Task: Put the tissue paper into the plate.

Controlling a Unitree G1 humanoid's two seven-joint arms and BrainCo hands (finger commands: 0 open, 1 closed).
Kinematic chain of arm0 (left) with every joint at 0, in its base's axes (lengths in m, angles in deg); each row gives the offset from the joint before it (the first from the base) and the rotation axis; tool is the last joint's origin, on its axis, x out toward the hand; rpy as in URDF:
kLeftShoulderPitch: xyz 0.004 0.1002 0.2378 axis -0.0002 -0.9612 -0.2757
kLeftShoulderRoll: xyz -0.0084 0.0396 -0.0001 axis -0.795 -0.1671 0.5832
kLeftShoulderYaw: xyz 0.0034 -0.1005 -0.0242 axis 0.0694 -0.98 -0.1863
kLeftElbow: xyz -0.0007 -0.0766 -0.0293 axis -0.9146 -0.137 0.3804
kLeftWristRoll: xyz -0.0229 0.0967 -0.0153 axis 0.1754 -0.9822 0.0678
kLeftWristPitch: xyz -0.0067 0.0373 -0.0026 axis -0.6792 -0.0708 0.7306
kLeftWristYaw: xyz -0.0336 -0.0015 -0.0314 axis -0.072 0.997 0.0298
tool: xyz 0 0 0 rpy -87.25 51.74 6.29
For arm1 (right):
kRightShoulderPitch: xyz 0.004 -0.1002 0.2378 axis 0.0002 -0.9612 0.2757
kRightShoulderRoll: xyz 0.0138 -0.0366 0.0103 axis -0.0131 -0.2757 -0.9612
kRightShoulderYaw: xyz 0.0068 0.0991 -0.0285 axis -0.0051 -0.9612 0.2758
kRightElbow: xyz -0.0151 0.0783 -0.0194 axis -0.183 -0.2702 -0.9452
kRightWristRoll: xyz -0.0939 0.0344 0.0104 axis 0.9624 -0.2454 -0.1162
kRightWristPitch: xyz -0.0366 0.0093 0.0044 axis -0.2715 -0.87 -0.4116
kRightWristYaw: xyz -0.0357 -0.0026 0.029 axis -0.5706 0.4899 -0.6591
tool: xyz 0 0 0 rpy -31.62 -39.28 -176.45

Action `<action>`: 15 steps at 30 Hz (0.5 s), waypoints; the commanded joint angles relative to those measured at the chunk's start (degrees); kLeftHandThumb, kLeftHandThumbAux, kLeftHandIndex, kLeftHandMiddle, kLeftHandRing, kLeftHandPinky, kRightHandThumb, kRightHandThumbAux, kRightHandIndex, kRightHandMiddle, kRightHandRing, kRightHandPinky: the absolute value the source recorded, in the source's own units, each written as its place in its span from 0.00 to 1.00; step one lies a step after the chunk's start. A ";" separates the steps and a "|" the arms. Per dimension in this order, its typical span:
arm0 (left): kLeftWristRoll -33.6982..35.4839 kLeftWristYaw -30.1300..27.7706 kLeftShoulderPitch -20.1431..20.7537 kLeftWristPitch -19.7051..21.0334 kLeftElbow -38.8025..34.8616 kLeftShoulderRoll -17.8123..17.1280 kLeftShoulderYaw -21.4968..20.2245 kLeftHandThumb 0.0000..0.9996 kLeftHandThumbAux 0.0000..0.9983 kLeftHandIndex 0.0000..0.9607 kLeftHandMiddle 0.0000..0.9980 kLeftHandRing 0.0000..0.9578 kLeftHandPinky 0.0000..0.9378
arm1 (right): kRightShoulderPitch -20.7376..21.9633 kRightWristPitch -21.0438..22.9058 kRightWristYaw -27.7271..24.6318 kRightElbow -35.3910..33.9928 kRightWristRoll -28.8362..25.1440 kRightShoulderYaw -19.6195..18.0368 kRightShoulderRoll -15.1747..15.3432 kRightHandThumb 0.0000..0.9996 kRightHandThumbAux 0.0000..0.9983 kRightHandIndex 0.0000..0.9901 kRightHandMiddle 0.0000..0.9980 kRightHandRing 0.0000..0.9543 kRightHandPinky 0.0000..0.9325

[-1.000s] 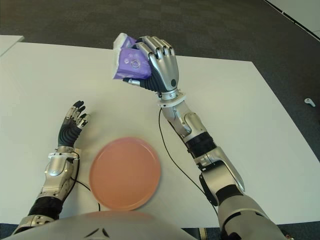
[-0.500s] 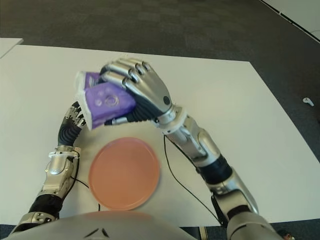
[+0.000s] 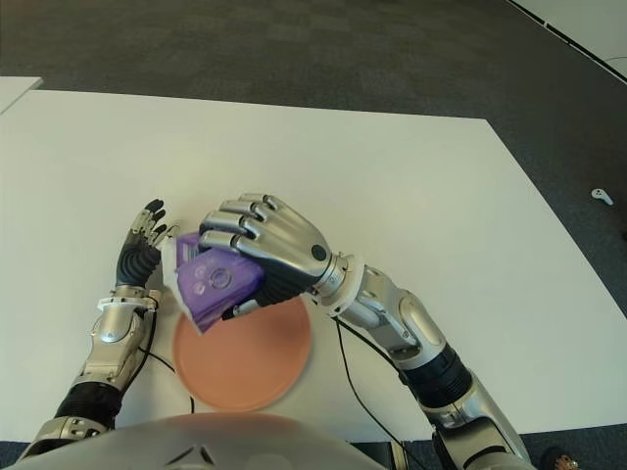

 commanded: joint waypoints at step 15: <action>1.76 -3.34 -5.34 -0.51 7.28 0.73 -0.31 0.00 0.62 0.00 0.00 0.00 0.00 | 0.69 -7.93 2.04 7.78 3.81 -0.79 -5.16 0.85 0.68 0.41 0.54 0.81 0.85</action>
